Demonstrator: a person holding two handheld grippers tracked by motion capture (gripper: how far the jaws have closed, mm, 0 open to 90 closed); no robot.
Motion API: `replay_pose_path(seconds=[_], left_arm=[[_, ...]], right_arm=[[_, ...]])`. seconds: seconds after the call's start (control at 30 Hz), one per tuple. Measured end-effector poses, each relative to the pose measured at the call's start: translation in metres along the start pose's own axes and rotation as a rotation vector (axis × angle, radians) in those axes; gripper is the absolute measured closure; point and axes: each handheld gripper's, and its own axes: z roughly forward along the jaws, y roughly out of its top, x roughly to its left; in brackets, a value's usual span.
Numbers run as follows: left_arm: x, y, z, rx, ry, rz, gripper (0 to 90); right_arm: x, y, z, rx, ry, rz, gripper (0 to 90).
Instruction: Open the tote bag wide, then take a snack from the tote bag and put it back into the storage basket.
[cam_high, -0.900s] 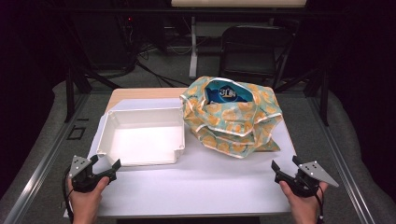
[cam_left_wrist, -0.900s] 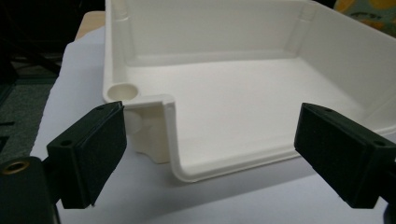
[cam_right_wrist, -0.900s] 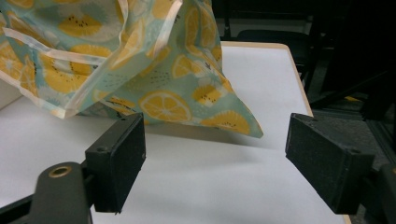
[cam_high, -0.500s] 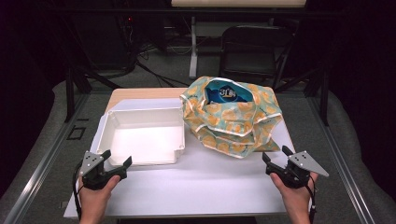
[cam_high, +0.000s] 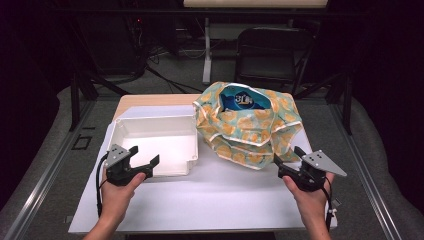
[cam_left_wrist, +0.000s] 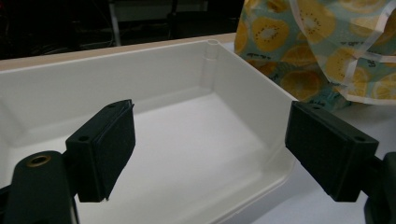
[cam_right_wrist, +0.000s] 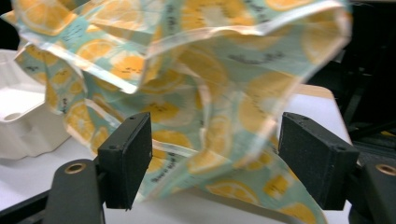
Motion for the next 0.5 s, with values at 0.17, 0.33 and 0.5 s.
replay_pose_path(seconds=[0.17, 0.33, 0.5], left_arm=[[-0.010, 0.005, 0.015, 0.003, -0.021, 0.006, 18.1], [-0.027, 0.014, 0.028, -0.023, -0.065, 0.009, 18.4], [-0.039, 0.023, 0.040, -0.017, -0.108, 0.024, 19.0]], right_arm=[[0.010, 0.011, 0.012, -0.008, 0.025, -0.002, 24.3], [0.015, 0.021, 0.020, -0.002, 0.043, -0.013, 23.0], [0.022, 0.031, 0.025, -0.012, 0.058, -0.024, 21.2]])
